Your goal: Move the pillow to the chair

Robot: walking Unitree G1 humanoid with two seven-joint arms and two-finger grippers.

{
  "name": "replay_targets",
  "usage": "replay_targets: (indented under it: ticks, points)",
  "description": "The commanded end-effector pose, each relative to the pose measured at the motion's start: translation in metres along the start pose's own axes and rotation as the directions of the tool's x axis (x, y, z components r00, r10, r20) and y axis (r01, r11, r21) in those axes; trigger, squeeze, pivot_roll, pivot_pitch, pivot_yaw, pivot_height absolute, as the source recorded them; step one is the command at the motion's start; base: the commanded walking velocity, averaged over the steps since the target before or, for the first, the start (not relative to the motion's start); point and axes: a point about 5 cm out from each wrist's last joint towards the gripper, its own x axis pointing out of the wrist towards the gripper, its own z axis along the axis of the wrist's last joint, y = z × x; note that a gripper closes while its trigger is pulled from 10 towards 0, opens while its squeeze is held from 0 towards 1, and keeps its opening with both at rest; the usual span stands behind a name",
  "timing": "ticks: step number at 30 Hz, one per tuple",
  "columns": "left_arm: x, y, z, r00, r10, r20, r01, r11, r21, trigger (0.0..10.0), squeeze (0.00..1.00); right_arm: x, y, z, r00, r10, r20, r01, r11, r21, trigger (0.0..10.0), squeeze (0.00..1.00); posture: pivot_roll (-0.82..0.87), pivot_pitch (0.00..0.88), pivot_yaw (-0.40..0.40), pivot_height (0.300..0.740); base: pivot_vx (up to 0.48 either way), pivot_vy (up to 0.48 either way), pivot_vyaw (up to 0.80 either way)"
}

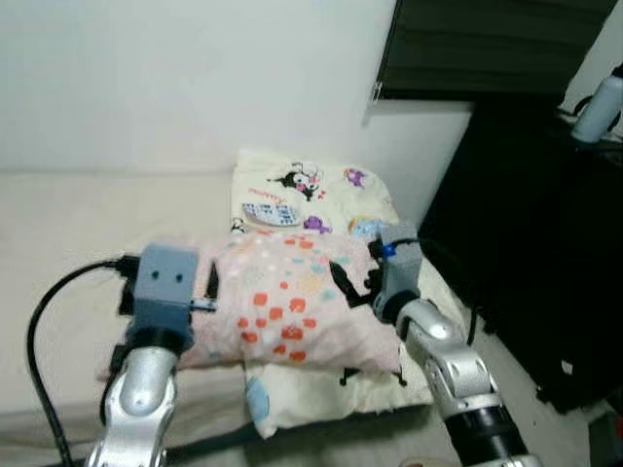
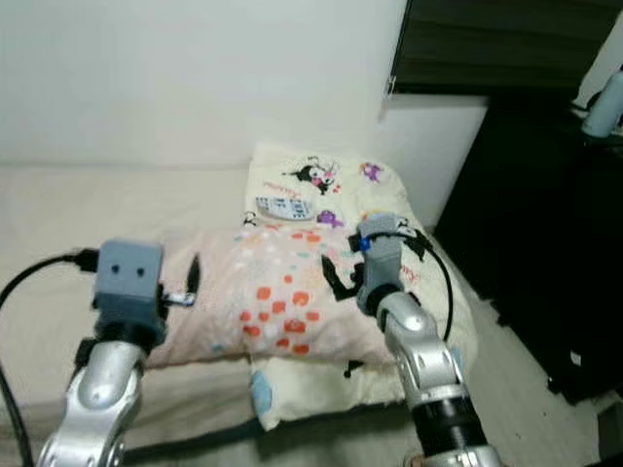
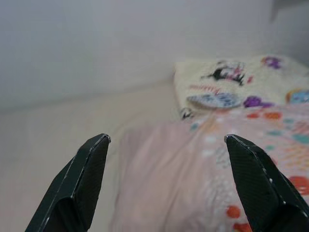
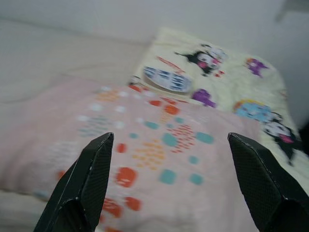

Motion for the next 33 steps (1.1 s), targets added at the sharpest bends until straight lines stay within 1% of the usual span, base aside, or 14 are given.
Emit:
replay_targets:
  ticks: [1, 14, 16, 18, 19, 20, 22, 25, 26, 27, 28, 29, 31, 33]
  points:
    - [-0.004, 0.007, -0.01, 0.998, 0.035, -0.045, -0.035, 0.999, 0.019, 10.0, 0.0, 0.001, 0.002, 0.0, 1.0, 0.014, 0.011, -0.013, 1.0, -0.02, 10.0, 0.0, 0.08, 0.0, -0.114, 0.74, 0.311, 0.0, 0.0]
    - [-0.005, 0.007, -0.013, 0.997, 0.052, -0.06, -0.051, 0.999, 0.016, 10.0, 0.0, 0.0, 0.002, -0.002, 0.999, 0.032, 0.033, -0.032, 0.999, -0.017, 10.0, 0.0, 0.08, 0.0, -0.114, 0.74, 0.295, 0.0, 0.0]
    - [-0.004, 0.006, -0.012, 0.998, 0.043, -0.052, -0.042, 0.999, 0.004, 10.0, 0.0, 0.001, 0.0, -0.003, 1.0, 0.012, 0.027, -0.012, 1.0, -0.014, 10.0, 0.0, 0.08, 0.0, -0.112, 0.74, 0.0, 0.0, 0.0]
    - [-0.003, 0.005, -0.01, 0.999, 0.027, -0.031, -0.028, 0.999, -0.015, 10.0, 0.0, 0.002, -0.004, -0.006, 1.0, -0.027, -0.005, 0.027, 1.0, 0.009, 10.0, 0.0, 0.08, 0.0, -0.112, 0.73, 0.0, 0.0, 0.0]
    - [-0.003, 0.005, -0.01, 0.999, 0.027, -0.031, -0.028, 0.999, -0.015, 10.0, 0.0, 0.002, -0.004, -0.006, 1.0, -0.027, -0.005, 0.027, 1.0, 0.009, 10.0, 0.0, 0.08, 0.0, -0.112, 0.73, 0.0, 0.0, 0.0]
    - [-0.003, 0.005, -0.009, 1.0, 0.009, -0.018, -0.009, 1.0, -0.019, 10.0, 0.0, 0.003, -0.01, -0.01, 0.997, -0.066, -0.033, 0.067, 0.997, 0.033, 10.0, 0.0, 0.08, 0.0, -0.109, 0.72, 0.0, 0.0, 0.0]
    - [-0.003, 0.005, -0.008, 1.0, 0.004, -0.015, -0.004, 1.0, -0.016, 10.0, 0.0, 0.003, -0.012, -0.01, 0.996, -0.075, -0.038, 0.076, 0.996, 0.041, 10.0, 0.0, 0.08, 0.0, -0.109, 0.715, 0.0, 0.0, 0.0]
    - [-0.001, 0.006, -0.005, 1.0, -0.012, 0.011, 0.012, 1.0, 0.024, 10.0, 0.0, 0.004, -0.021, -0.011, 0.992, -0.118, -0.049, 0.121, 0.991, 0.05, 10.0, 0.0, 0.08, 0.0, -0.108, 0.7, 0.0, 0.0, 0.0]
    - [-0.001, 0.006, -0.005, 1.0, -0.012, 0.011, 0.012, 1.0, 0.024, 10.0, 0.0, 0.004, -0.021, -0.011, 0.992, -0.118, -0.049, 0.121, 0.991, 0.05, 10.0, 0.0, 0.08, 0.0, -0.108, 0.7, 0.0, 0.0, 0.0]
    - [0.0, 0.006, -0.003, 0.999, -0.032, 0.029, 0.031, 0.998, 0.049, 10.0, 0.0, 0.004, -0.025, -0.011, 0.989, -0.135, -0.056, 0.138, 0.988, 0.066, 10.0, 0.0, 0.08, 0.0, -0.111, 0.695, 0.0, 0.0, 0.0]
    - [0.001, 0.007, 0.001, 0.997, -0.056, 0.057, 0.05, 0.994, 0.098, 10.0, 0.0, 0.004, -0.031, -0.012, 0.986, -0.155, -0.064, 0.16, 0.984, 0.083, 10.0, 0.0, 0.08, 0.0, -0.111, 0.69, 0.0, 0.0, 0.0]
    - [0.001, 0.007, 0.001, 0.997, -0.056, 0.057, 0.05, 0.994, 0.098, 10.0, 0.0, 0.004, -0.031, -0.012, 0.986, -0.155, -0.064, 0.16, 0.984, 0.083, 10.0, 0.0, 0.08, 0.0, -0.111, 0.69, 0.0, 0.0, 0.0]
    - [0.004, 0.008, 0.006, 0.992, -0.086, 0.096, 0.068, 0.983, 0.173, 10.0, 0.0, 0.003, -0.039, -0.013, 0.98, -0.185, -0.077, 0.192, 0.975, 0.112, 10.0, 0.0, 0.08, 0.0, -0.11, 0.68, 0.0, 0.0, 0.0]
    - [0.004, 0.008, 0.006, 0.992, -0.086, 0.096, 0.068, 0.983, 0.173, 10.0, 0.0, 0.003, -0.039, -0.013, 0.98, -0.185, -0.077, 0.192, 0.975, 0.112, 10.0, 0.0, 0.08, 0.0, -0.11, 0.68, 0.0, 0.0, 0.0]
